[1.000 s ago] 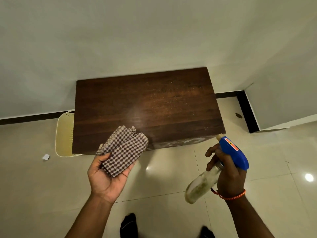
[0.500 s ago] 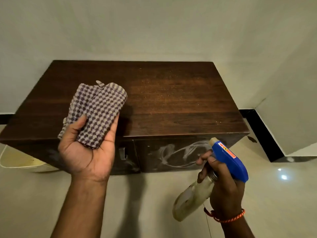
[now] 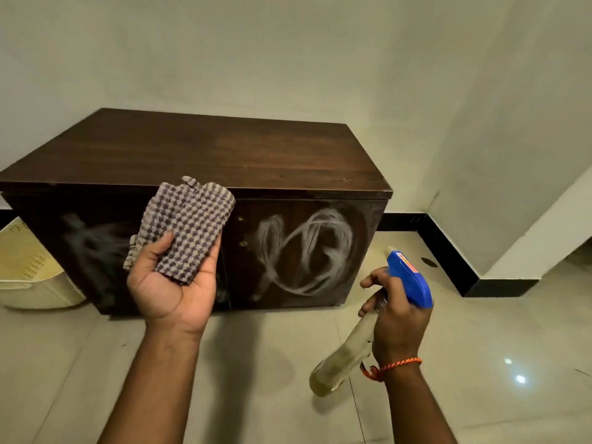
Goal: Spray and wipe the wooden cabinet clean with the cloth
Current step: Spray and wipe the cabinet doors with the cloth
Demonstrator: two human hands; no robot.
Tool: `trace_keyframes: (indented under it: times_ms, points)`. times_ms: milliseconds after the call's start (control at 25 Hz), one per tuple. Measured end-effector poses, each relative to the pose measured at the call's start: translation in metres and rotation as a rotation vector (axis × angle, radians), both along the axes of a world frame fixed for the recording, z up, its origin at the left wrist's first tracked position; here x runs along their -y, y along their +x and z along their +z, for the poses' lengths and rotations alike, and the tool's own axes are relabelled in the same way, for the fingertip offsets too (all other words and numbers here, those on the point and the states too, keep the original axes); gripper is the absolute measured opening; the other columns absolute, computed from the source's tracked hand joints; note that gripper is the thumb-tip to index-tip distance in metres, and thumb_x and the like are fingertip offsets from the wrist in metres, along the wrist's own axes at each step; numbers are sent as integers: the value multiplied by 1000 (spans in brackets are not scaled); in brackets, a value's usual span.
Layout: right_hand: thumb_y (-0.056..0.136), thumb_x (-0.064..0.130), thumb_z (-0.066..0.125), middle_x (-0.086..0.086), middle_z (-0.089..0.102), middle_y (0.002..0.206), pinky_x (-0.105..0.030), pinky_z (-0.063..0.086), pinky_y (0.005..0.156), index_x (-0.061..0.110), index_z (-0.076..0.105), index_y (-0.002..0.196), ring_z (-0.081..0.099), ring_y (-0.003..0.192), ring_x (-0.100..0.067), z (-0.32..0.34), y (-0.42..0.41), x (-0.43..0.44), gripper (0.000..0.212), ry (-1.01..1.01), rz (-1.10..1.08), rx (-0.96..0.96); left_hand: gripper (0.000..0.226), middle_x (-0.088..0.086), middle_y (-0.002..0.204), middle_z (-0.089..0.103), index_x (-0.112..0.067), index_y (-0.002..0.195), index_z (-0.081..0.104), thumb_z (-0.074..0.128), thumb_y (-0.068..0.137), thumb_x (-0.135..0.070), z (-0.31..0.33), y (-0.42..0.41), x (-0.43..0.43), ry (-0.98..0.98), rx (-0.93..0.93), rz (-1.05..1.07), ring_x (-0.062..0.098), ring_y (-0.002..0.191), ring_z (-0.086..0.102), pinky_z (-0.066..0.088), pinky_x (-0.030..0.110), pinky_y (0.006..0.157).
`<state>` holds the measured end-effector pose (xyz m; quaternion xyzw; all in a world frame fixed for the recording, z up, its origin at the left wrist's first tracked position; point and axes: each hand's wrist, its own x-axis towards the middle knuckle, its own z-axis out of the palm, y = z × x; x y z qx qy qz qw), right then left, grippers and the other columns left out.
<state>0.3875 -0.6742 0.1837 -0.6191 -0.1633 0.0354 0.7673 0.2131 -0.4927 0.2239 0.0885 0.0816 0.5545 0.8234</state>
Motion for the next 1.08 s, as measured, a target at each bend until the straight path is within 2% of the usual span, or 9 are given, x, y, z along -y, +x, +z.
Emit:
trace_keyframes:
  times_ms: [160,320,480,720,840,960,1080]
  points:
    - [91,9,55,-4,69,67,-31,50,43,14,68,78,52,42,-23,-27,-1,21,18,-55,-74,-12,66,17,140,63,-9,146,51,51,81,-9,-48,-15,9,-33,-7,21,36,127,62,41,54,111]
    - [93,6,54,-3,68,67,-27,50,41,14,67,80,53,40,-19,-39,-1,33,20,-94,-120,-29,70,17,142,61,-9,149,48,51,78,-10,-86,-26,14,-87,-51,26,39,131,58,39,55,113]
    - [93,5,53,-10,67,70,-26,49,40,10,66,79,53,44,-27,-25,13,25,20,-73,-143,-13,70,18,139,63,-9,147,51,52,77,-9,-101,-22,14,-112,-72,7,40,126,62,39,56,114]
    - [88,14,53,2,68,62,-30,50,44,17,67,75,55,47,-28,-19,20,18,19,-79,-117,26,67,17,137,65,-10,144,53,54,77,-10,-106,-12,22,-126,-116,-32,38,127,61,44,54,108]
    - [87,14,53,-1,65,60,-33,50,46,17,66,71,55,46,-28,-19,21,12,21,-101,-111,41,67,16,137,65,-10,144,53,53,77,-10,-107,-10,22,-115,-131,-38,37,127,62,45,53,105]
    - [85,16,53,-13,61,57,-37,52,48,17,63,64,54,47,-31,-19,20,6,23,-145,-151,52,66,16,136,66,-10,142,54,53,76,-10,-106,-11,21,-122,-129,-37,38,125,63,47,54,104]
    - [86,13,56,-17,65,63,-36,52,48,23,62,63,55,48,-35,-24,22,2,27,-197,-216,21,66,16,135,67,-10,141,55,54,75,-10,-105,-9,20,-119,-138,-42,38,124,64,48,53,103]
